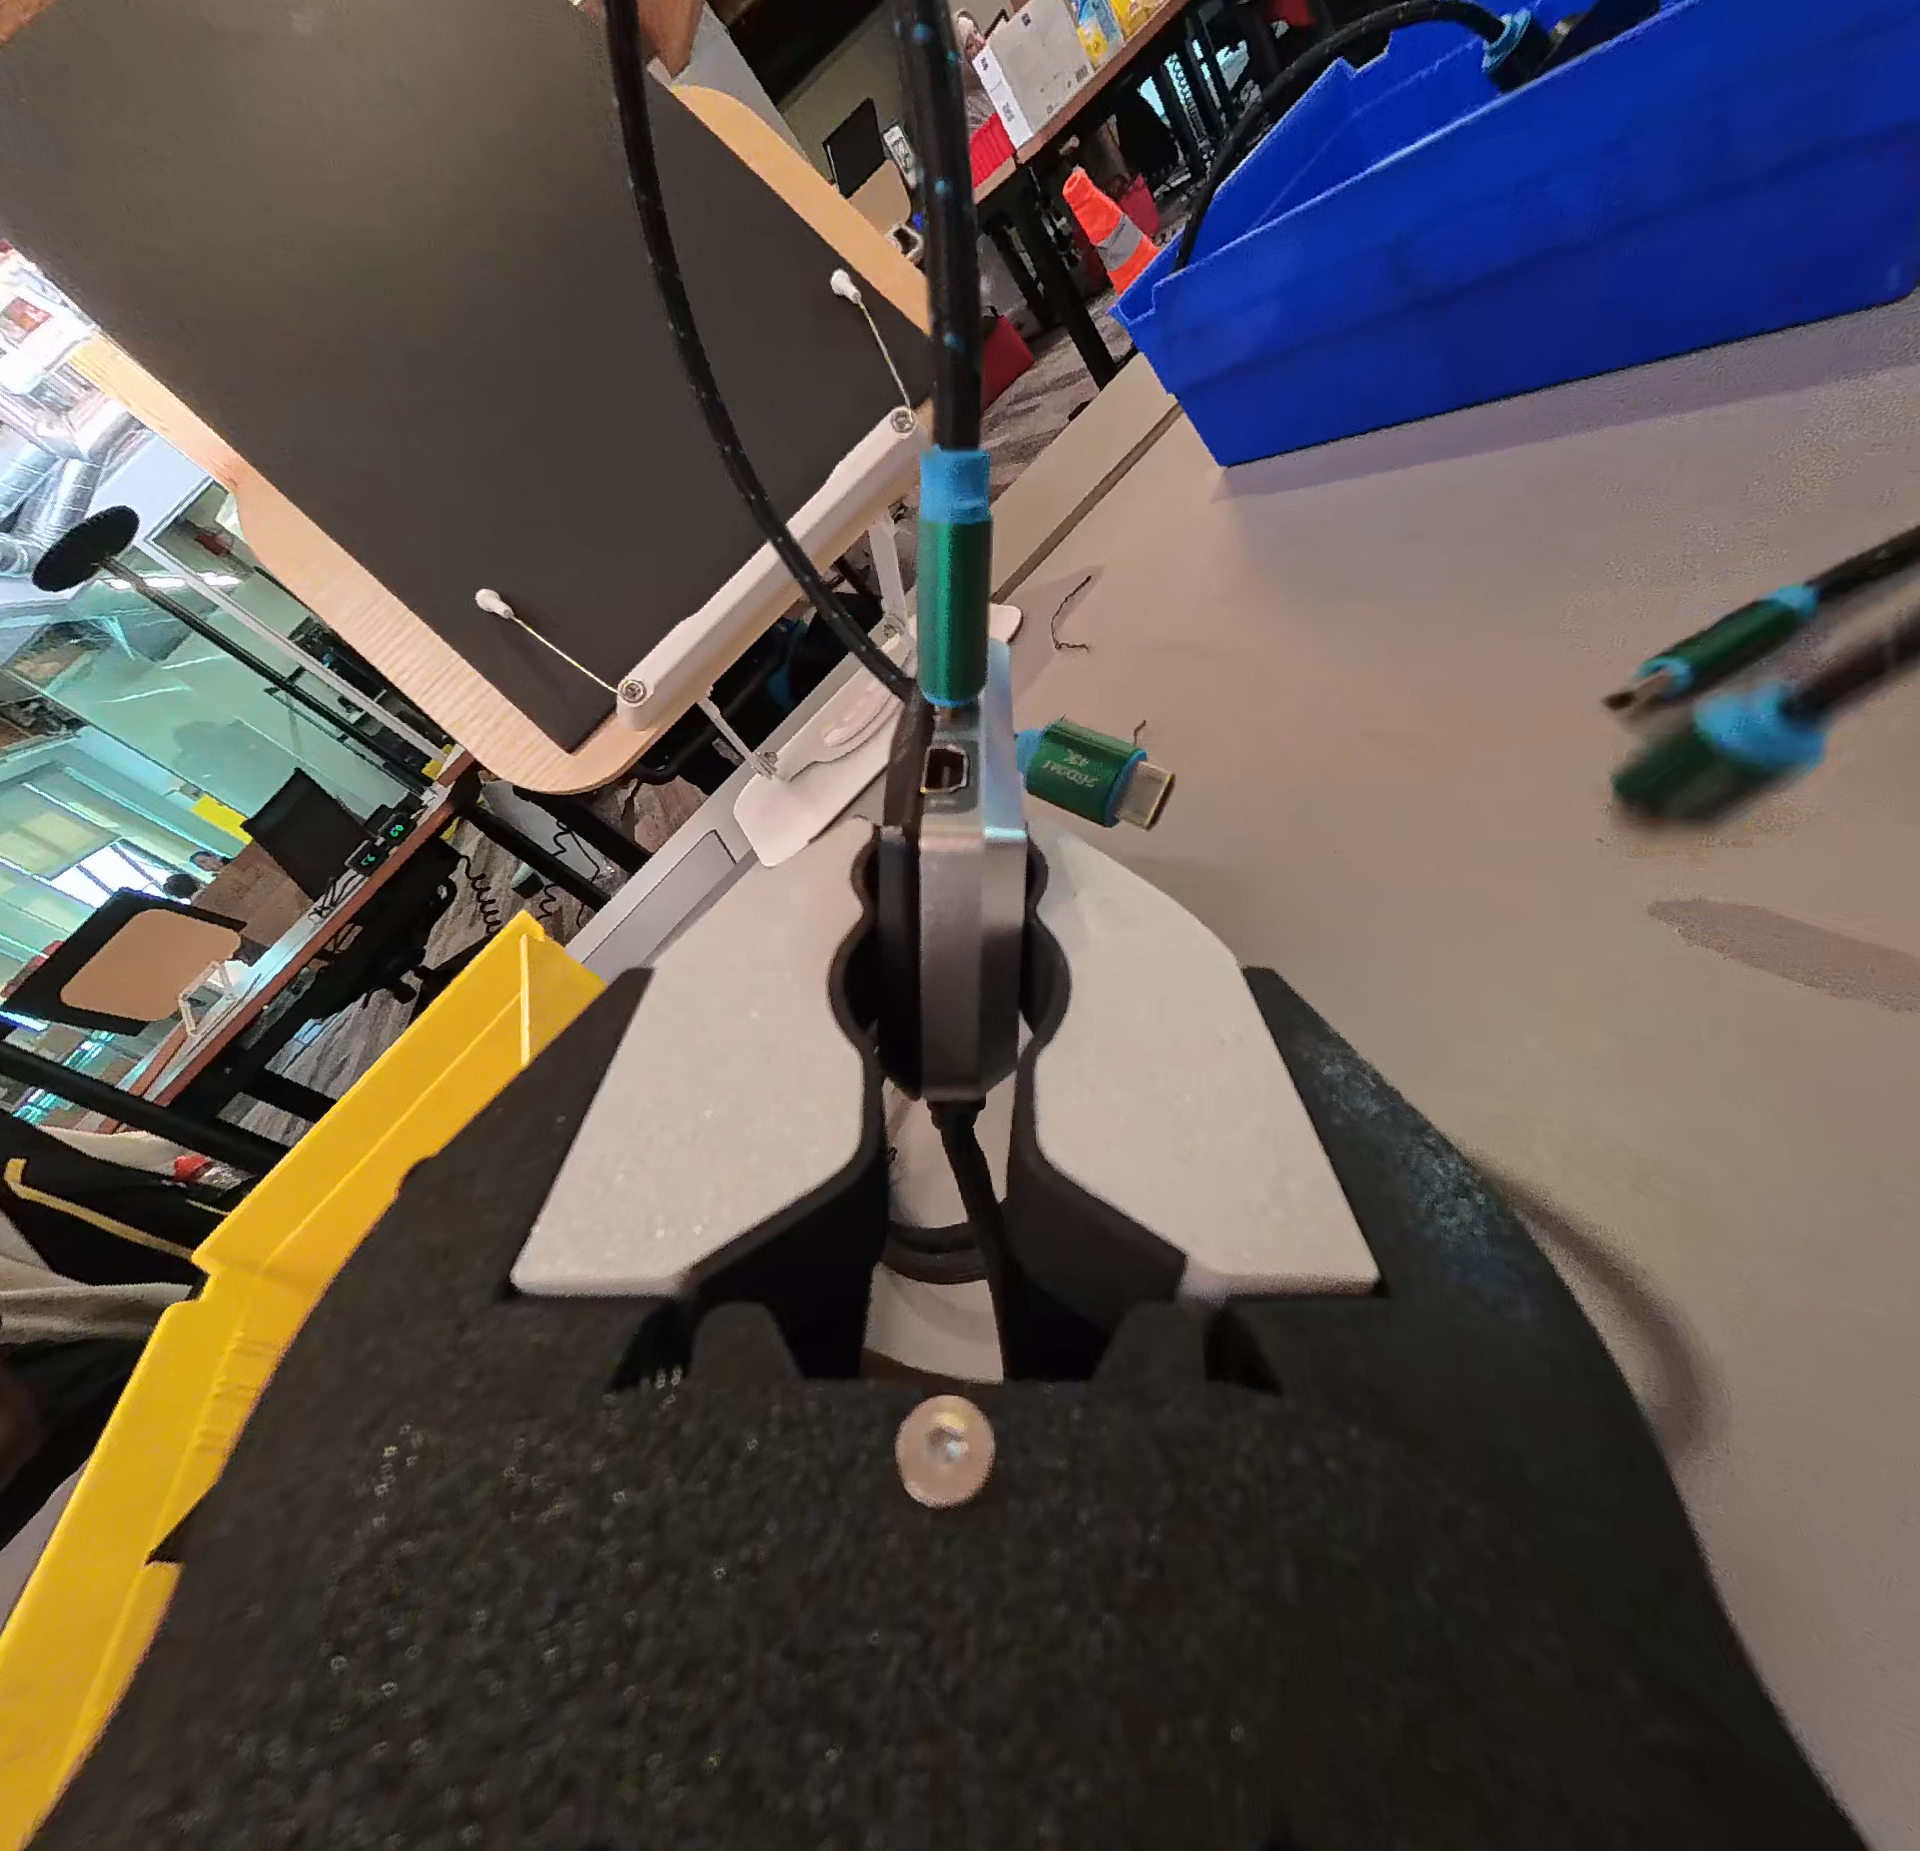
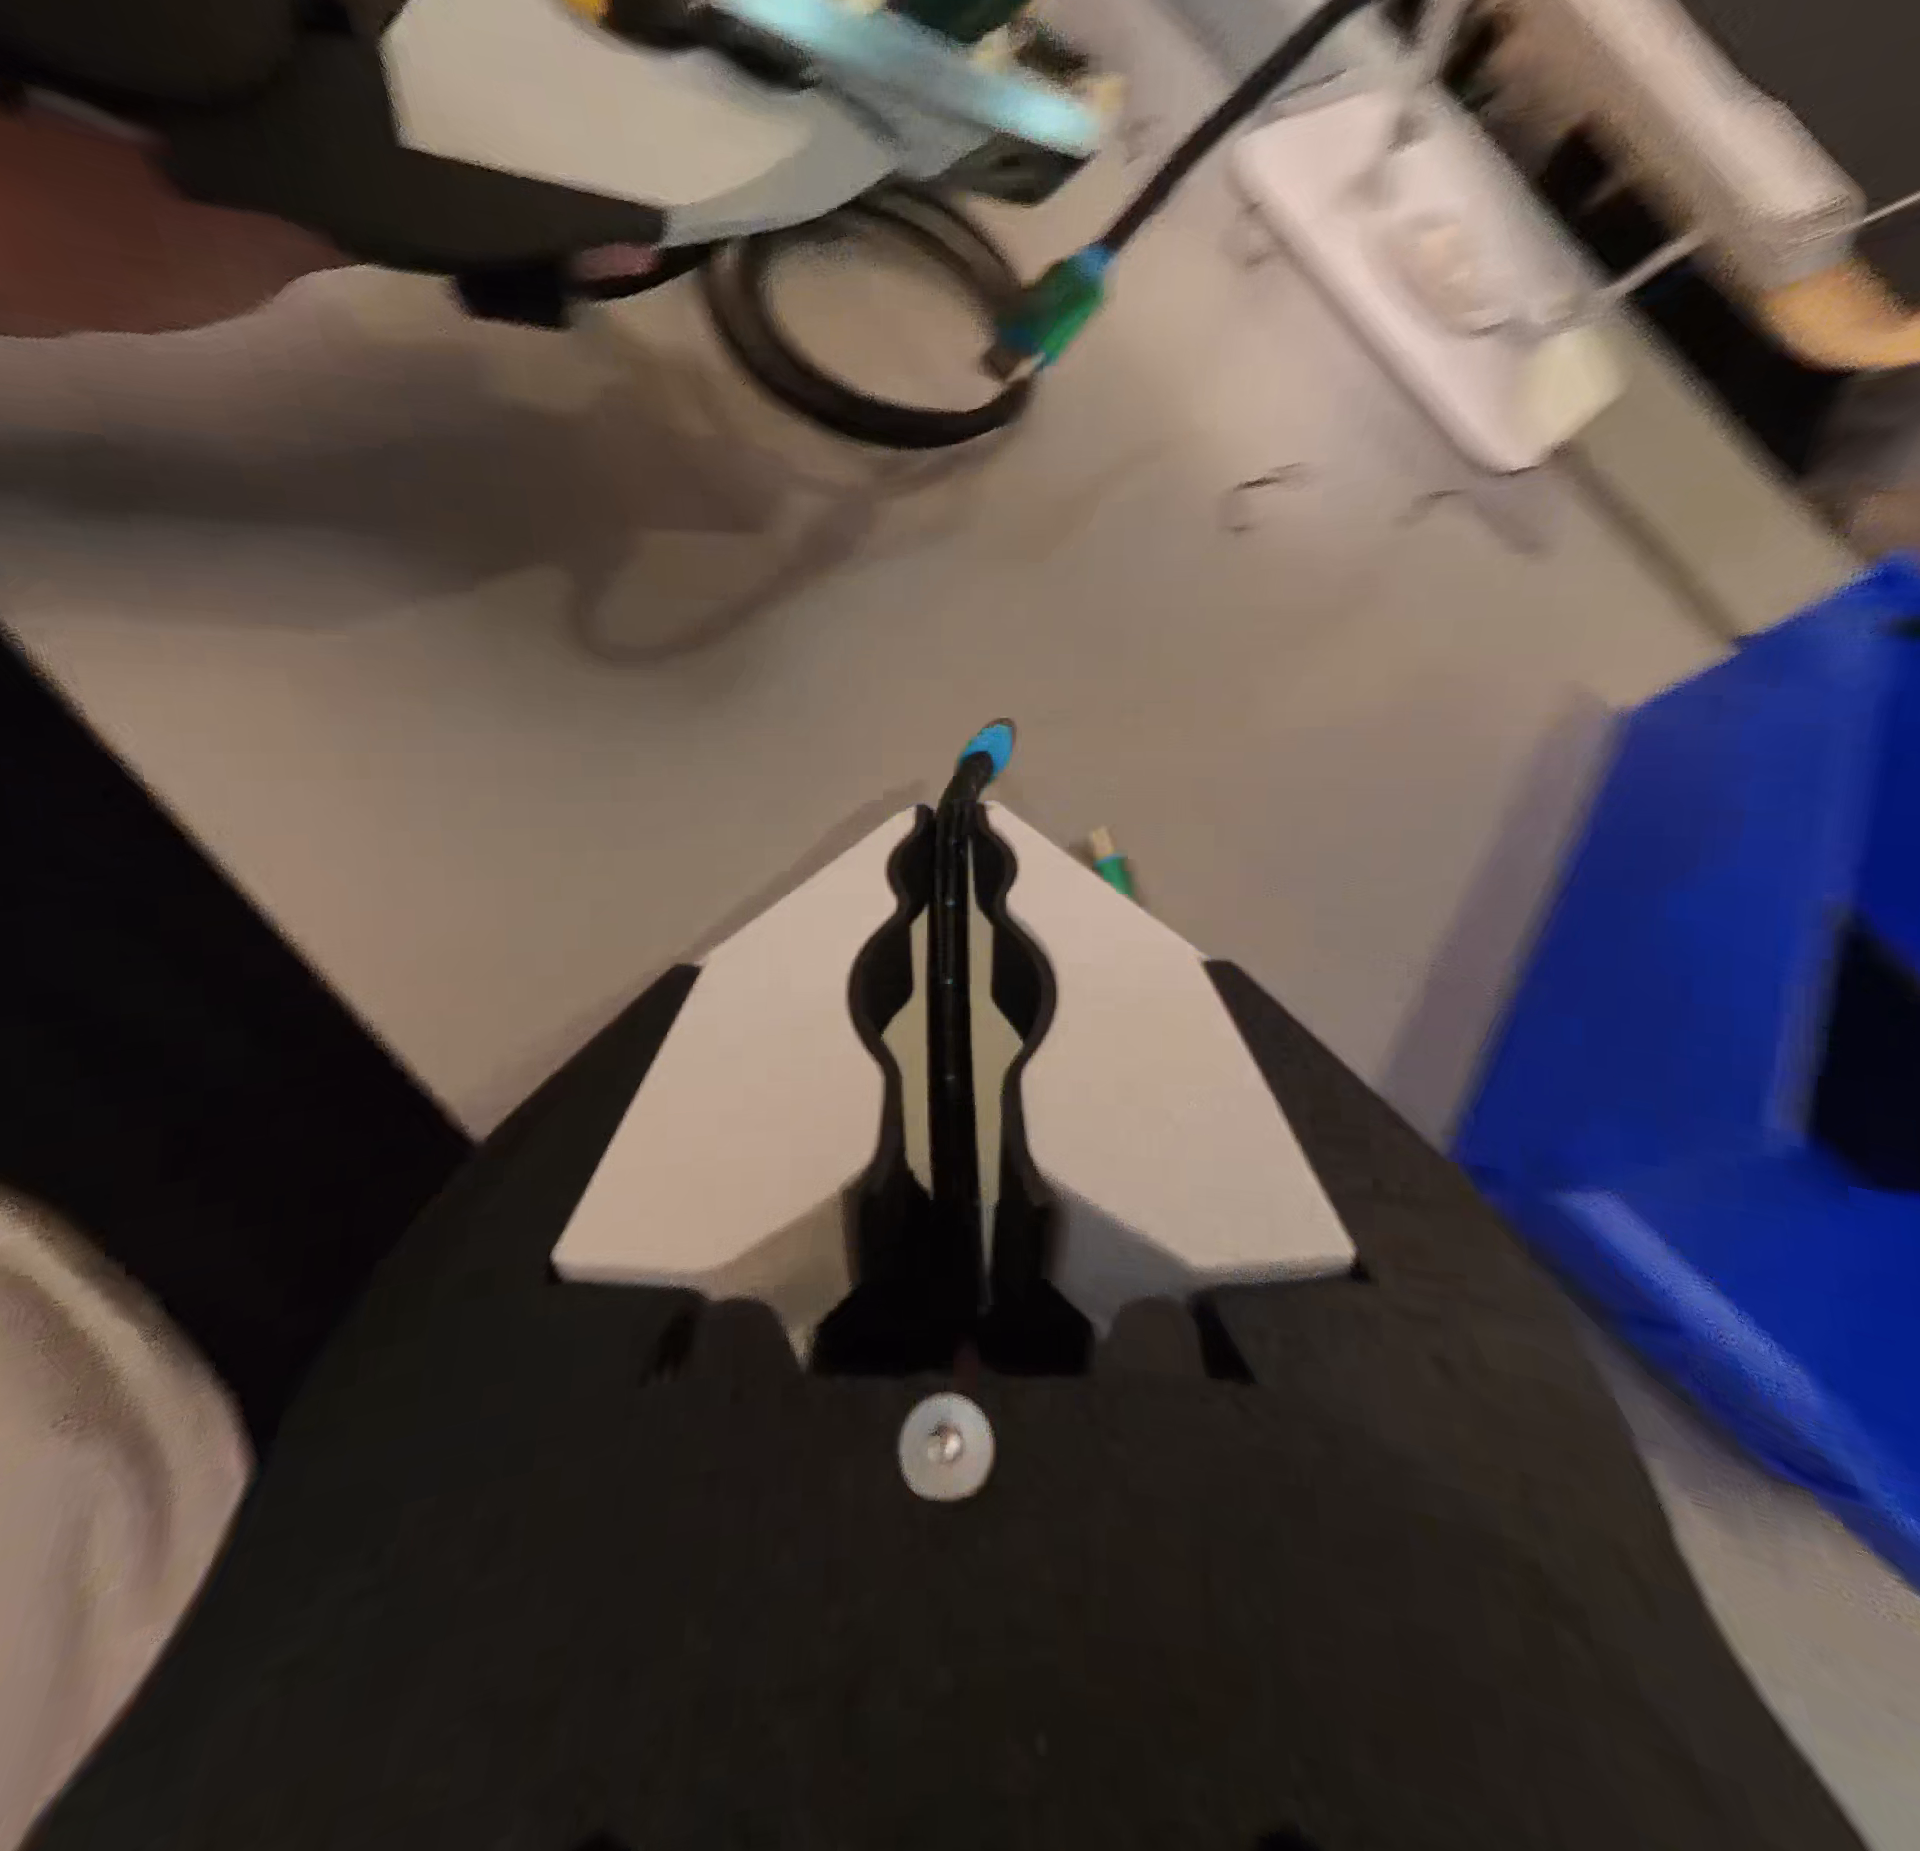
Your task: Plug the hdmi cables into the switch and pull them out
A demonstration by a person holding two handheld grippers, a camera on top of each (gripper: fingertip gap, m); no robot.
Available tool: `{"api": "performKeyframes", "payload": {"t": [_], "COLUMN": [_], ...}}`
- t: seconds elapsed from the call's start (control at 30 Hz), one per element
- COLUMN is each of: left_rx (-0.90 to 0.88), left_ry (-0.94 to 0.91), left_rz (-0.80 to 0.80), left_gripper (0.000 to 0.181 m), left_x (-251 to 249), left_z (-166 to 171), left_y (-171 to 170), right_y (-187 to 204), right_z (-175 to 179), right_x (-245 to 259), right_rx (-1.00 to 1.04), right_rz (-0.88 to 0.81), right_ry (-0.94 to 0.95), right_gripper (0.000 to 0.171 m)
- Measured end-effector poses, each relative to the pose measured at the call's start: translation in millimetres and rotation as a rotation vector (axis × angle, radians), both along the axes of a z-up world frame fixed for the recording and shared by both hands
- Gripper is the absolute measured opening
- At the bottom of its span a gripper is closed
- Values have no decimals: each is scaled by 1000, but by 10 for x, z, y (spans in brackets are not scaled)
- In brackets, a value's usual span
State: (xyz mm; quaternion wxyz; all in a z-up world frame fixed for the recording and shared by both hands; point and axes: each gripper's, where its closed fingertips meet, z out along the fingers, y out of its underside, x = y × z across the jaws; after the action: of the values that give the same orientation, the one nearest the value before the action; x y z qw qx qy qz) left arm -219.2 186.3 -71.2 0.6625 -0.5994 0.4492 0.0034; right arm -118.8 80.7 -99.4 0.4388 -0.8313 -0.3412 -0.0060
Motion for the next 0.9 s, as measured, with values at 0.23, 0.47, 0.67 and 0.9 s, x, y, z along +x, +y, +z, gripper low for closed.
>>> {"api": "performKeyframes", "payload": {"t": [0.23,0.47,0.67,0.9], "left_rx": [-21,-36,-45,-47], "left_ry": [14,45,62,74], "left_rz": [-8,-27,-34,-37], "left_gripper": [21,21,21,21], "left_x": [-14,35,69,63], "left_z": [-53,-124,-167,-184], "left_y": [-1,-9,-9,-20], "right_y": [-264,-350,-71,48], "right_z": [-784,-919,-627,-838], "right_x": [-287,-21,-99,-48], "right_rx": [-348,-494,-443,-268], "right_rz": [137,127,-102,-336], "right_ry": [27,121,520,312], "right_gripper": [8,9,33,33]}}
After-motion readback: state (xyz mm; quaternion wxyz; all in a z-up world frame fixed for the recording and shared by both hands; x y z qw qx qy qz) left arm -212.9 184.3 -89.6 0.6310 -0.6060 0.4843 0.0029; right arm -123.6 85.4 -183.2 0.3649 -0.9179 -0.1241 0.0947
